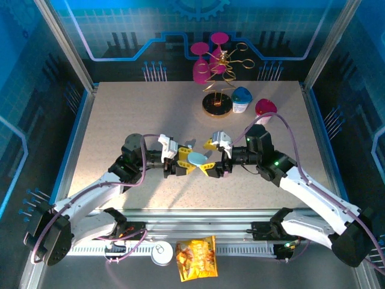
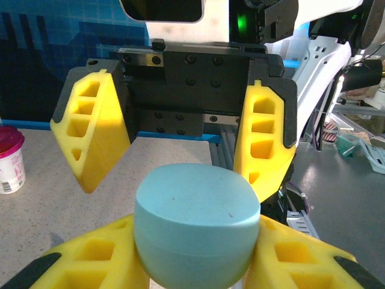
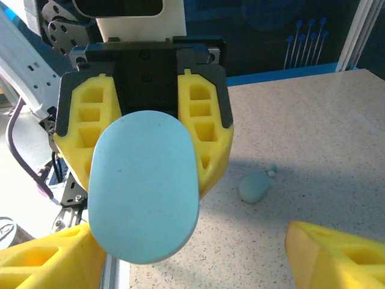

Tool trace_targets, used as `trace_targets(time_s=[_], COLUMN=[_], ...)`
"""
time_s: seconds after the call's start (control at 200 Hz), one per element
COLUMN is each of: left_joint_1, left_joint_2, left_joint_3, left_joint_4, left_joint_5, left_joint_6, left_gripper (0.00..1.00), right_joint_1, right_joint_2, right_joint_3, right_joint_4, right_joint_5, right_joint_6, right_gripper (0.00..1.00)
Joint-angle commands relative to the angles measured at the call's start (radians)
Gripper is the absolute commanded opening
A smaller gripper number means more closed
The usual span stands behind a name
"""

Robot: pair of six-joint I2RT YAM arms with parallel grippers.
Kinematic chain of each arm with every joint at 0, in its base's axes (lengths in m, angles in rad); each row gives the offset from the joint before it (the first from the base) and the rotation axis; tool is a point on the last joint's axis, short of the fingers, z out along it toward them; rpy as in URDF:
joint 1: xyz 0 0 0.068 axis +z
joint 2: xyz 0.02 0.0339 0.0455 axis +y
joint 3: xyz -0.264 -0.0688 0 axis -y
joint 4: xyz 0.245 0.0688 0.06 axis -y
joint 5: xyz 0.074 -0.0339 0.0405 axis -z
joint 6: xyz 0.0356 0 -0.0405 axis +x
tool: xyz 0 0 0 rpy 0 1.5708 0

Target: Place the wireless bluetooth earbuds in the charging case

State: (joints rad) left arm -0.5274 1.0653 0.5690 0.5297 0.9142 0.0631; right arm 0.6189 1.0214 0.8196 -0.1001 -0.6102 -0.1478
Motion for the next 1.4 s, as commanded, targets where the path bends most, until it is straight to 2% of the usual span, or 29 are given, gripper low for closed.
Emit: trace_targets(time_s=[0.0, 0.505, 0.765, 0.991, 1.231, 1.396], left_joint_1=[-0.011, -0.010, -0.010, -0.011, -0.011, -0.011], left_joint_2=[-0.002, 0.022, 0.016, 0.021, 0.023, 0.020], left_joint_3=[-0.009, 0.005, 0.007, 0.008, 0.011, 0.009], left_joint_4=[0.021, 0.024, 0.030, 0.044, 0.066, 0.073], left_joint_5=[0.060, 0.066, 0.071, 0.048, 0.035, 0.029], left_joint_6=[0.040, 0.041, 0.041, 0.040, 0.021, 0.017], left_gripper=[0.24, 0.24, 0.24, 0.25, 0.25, 0.25], right_joint_1=[-0.043, -0.091, -0.111, -0.108, -0.105, -0.102], right_joint_2=[-0.027, -0.046, -0.061, -0.080, -0.094, -0.071], right_joint_3=[-0.015, -0.041, -0.046, -0.055, -0.068, -0.062], right_joint_4=[0.081, 0.140, 0.173, 0.200, 0.214, 0.201], right_joint_5=[0.026, 0.022, 0.104, -0.093, -0.058, -0.069], right_joint_6=[0.051, 0.119, 0.158, 0.132, 0.139, 0.135], right_gripper=[0.77, 0.77, 0.77, 0.84, 0.85, 0.81])
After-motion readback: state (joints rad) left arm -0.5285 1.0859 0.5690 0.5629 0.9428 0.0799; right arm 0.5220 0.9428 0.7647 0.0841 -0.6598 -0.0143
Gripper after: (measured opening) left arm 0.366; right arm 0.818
